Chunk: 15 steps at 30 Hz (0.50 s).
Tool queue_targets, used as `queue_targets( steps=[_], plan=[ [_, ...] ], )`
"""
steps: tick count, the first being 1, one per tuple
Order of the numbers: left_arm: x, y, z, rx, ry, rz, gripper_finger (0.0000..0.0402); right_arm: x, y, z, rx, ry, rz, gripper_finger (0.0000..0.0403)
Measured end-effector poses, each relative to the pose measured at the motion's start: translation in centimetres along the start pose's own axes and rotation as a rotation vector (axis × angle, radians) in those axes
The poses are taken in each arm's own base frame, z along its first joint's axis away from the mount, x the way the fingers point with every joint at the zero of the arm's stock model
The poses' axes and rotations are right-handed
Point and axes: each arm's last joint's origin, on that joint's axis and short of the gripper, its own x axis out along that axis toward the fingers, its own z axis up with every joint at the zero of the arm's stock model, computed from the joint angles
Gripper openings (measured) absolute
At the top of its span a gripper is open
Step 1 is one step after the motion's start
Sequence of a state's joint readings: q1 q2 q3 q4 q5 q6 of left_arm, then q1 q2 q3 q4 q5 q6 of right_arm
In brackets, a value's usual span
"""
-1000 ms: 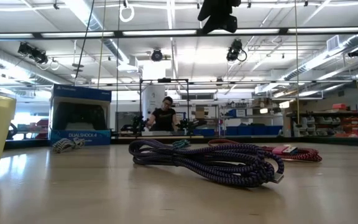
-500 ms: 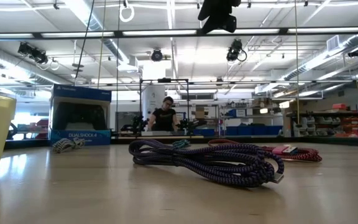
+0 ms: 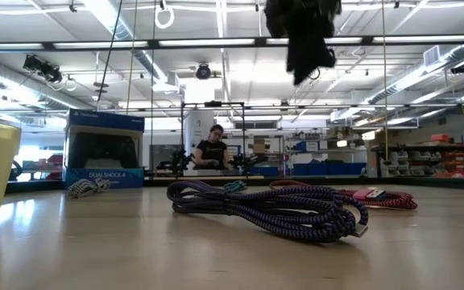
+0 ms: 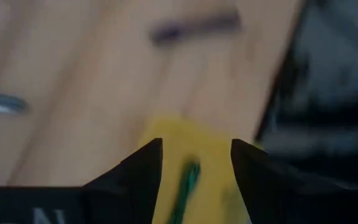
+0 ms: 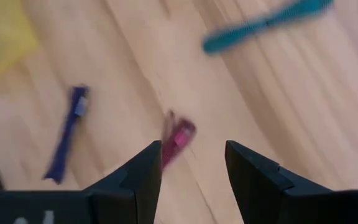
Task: Pick and place USB-C Cables
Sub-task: Put the pink charger cable into the yellow bin
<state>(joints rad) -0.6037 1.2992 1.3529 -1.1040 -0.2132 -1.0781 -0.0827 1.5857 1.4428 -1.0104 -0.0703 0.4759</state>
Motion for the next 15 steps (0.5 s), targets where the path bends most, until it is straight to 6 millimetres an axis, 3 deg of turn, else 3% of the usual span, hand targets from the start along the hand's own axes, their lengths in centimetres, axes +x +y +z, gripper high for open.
queue_targets(
  steps=[6, 12, 15],
  plan=[
    [-0.8, 1.6, 4.0, -0.261, -0.316, 0.010, 0.0188, 4.6, -0.2, -3.0, 0.066, 0.129, 0.071, 0.0181],
    [-0.6, 2.2, 7.1, -0.506, -0.482, -0.063, 0.0188, 7.7, 0.8, -5.8, 0.110, 0.163, 0.135, 0.0181],
    [-0.6, 2.2, 7.8, -0.544, -0.525, -0.083, 0.0187, 8.8, 1.6, -6.8, 0.123, 0.123, 0.164, 0.0181]
  ],
)
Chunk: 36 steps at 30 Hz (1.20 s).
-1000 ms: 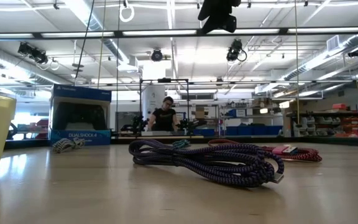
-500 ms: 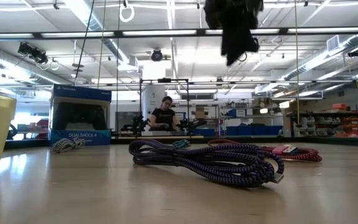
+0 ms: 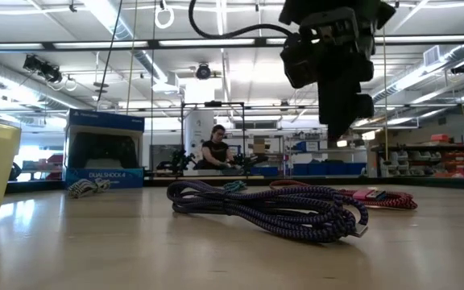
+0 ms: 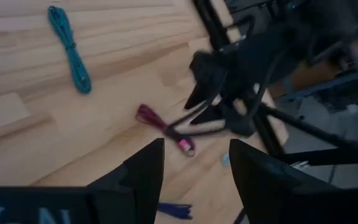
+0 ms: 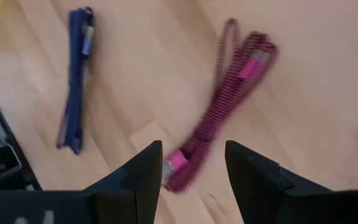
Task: Pick and place USB-C Cables
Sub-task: Put the pink charger cable into the yellow bin
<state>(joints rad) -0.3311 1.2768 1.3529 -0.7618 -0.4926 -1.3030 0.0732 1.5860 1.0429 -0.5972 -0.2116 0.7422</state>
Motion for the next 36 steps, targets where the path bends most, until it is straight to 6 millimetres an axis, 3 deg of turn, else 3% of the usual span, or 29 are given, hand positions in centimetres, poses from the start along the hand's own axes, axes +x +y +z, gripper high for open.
queue_targets(
  steps=[7, 17, 24, 31, 36],
  plan=[
    [0.1, 0.0, 0.4, 0.022, -0.007, -0.004, 0.0187, 1.5, 0.1, -1.4, 0.060, -0.093, -0.059, 0.0181],
    [-0.6, -0.8, -0.9, 0.051, 0.021, -0.069, 0.0187, 2.3, 0.5, -1.6, 0.084, -0.207, -0.102, 0.0181],
    [-1.6, -1.8, -2.3, 0.067, 0.051, -0.168, 0.0188, 6.1, 0.4, -2.1, 0.117, -0.064, -0.101, 0.0181],
    [-2.4, -2.2, -3.4, 0.079, 0.091, -0.209, 0.0188, 8.5, 1.4, -1.3, 0.130, -0.026, -0.115, 0.0180],
    [-2.8, -2.3, -4.2, 0.135, 0.147, -0.231, 0.0188, 9.5, 2.1, -0.7, 0.064, 0.028, -0.139, 0.0142]
  ],
)
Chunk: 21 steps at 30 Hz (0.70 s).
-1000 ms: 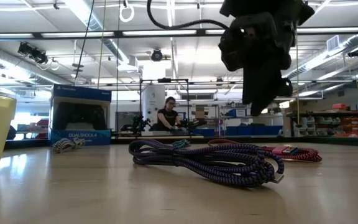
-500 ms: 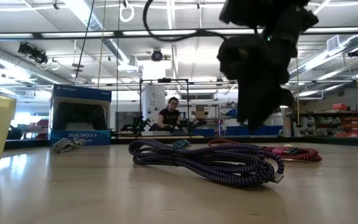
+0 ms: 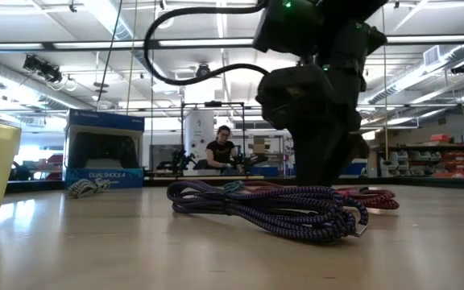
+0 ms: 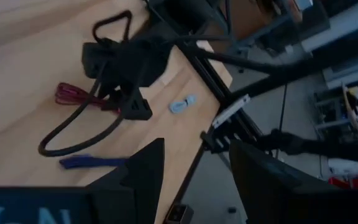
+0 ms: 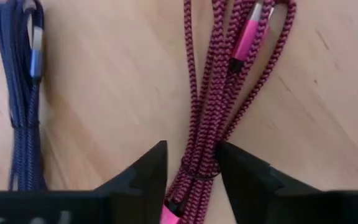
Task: Pick and place USB-C Cables
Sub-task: Put the pink charger cable into the yellow bin
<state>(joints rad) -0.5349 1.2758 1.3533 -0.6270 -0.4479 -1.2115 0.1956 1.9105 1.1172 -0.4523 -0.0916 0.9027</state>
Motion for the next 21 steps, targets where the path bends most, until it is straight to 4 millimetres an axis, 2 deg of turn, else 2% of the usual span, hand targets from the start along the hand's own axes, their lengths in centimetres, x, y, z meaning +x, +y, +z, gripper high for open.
queue_targets(
  steps=[6, 12, 15, 21],
  plan=[
    [-0.2, -0.1, -0.5, 0.017, 0.006, 0.005, 0.0188, -0.4, 0.9, 0.8, -0.070, 0.011, 0.013, 0.0021],
    [0.0, 0.2, 0.3, 0.012, -0.112, 0.055, 0.0188, -1.6, 0.9, 1.7, -0.119, 0.071, 0.105, 0.0009],
    [0.1, 0.4, 0.8, -0.004, -0.166, 0.074, 0.0188, -4.5, 1.9, 2.2, -0.159, 0.018, 0.201, 0.0006],
    [0.4, 0.7, 1.8, -0.027, -0.274, 0.111, 0.0188, -12.9, 3.8, 2.8, -0.301, -0.221, 0.359, 0.0000]
  ],
)
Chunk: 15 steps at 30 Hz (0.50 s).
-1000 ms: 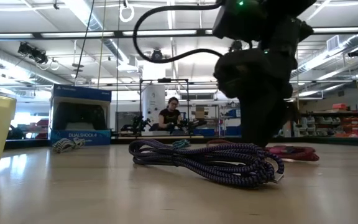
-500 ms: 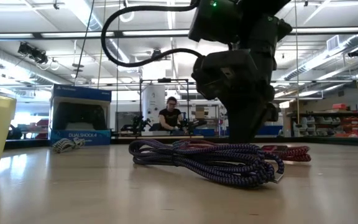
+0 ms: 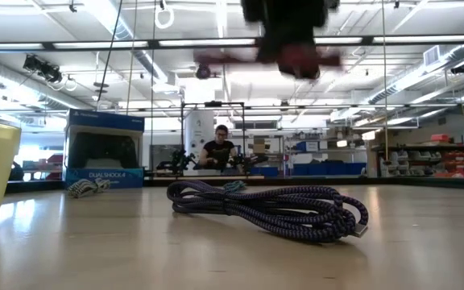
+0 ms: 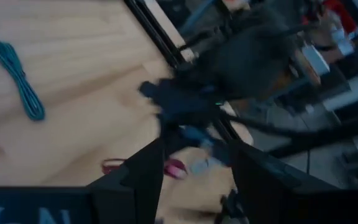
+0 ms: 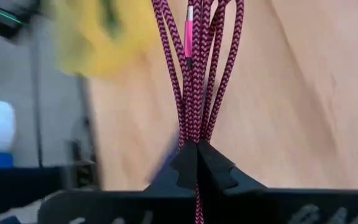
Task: Pick and place USB-C Cables
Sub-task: Put the pink charger cable into the yellow bin
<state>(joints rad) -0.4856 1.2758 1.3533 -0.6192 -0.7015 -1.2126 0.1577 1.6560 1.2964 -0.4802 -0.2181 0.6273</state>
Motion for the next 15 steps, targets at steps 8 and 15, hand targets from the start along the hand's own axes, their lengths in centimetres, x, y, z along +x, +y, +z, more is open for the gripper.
queue_targets(
  steps=[8, 15],
  plan=[
    [0.7, -0.4, 1.4, -0.042, -0.114, -0.021, 0.0188, -5.4, 2.0, 2.0, -0.131, -0.188, 0.056, 0.0000],
    [1.0, -0.9, 2.3, -0.004, -0.144, -0.078, 0.0211, -5.8, 1.2, 3.2, -0.114, -0.247, 0.054, 0.0000]
  ],
)
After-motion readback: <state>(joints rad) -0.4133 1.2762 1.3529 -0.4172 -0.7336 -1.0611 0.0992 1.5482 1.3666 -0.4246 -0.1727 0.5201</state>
